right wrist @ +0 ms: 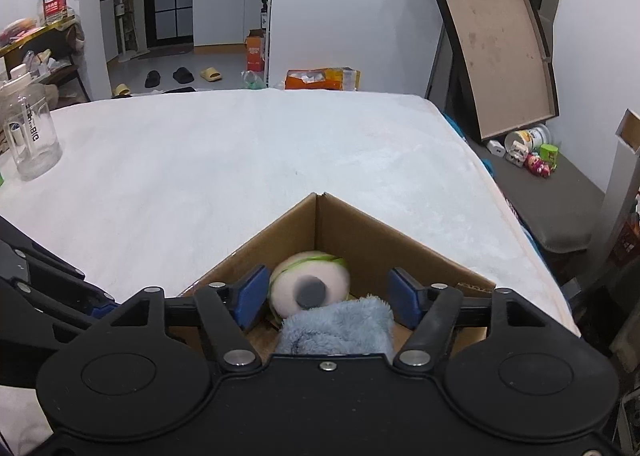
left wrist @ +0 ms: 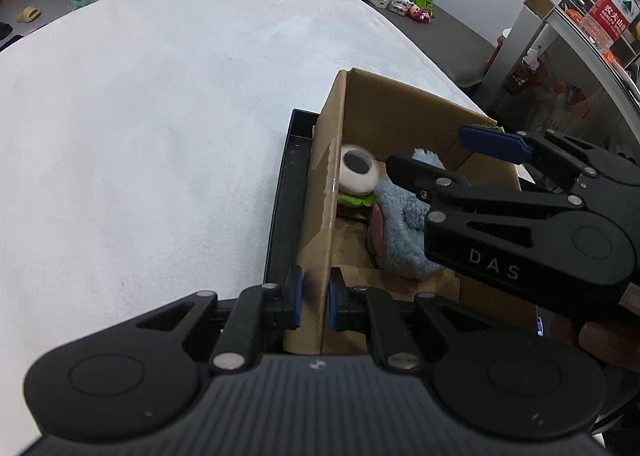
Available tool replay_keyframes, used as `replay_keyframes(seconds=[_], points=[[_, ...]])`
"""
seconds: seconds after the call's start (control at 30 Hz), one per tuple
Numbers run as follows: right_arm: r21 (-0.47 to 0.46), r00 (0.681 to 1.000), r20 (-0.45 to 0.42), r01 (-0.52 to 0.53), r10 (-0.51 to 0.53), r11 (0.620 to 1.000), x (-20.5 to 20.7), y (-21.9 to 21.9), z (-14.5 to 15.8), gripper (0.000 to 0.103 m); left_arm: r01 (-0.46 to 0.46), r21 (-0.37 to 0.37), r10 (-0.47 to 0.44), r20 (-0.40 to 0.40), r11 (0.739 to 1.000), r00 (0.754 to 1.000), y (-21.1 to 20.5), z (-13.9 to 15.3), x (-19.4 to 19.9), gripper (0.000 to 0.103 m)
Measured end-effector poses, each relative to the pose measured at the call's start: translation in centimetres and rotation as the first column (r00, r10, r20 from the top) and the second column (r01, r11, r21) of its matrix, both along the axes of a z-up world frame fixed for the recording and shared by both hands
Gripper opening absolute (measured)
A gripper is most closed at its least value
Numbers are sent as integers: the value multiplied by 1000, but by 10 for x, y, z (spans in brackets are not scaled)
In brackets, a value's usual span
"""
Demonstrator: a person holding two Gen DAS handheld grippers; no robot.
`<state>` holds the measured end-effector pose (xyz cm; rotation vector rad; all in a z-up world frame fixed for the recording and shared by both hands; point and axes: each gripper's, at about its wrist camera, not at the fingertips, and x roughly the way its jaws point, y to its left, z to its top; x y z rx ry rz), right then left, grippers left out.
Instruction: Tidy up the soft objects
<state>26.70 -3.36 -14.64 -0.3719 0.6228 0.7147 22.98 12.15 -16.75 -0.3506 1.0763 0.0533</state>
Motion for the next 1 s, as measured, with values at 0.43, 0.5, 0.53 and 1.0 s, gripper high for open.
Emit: replay_keyframes(seconds=[0.43, 0.5, 0.53, 1.0], points=[[86, 999, -46, 5, -1, 996, 0, -27, 2, 66, 1, 110, 3, -34, 994, 999, -22, 4, 6, 11], [101, 999, -38, 8, -4, 995, 0, -37, 5, 66, -1, 136, 6, -35, 991, 999, -25, 3, 6, 11], [106, 999, -34, 11, -8, 994, 0, -41, 7, 66, 2, 148, 3, -34, 989, 999, -27, 3, 5, 12], [153, 994, -73, 88, -78, 984, -3, -99, 2, 66, -48, 225, 55, -23, 973, 998, -41, 16, 2, 41]])
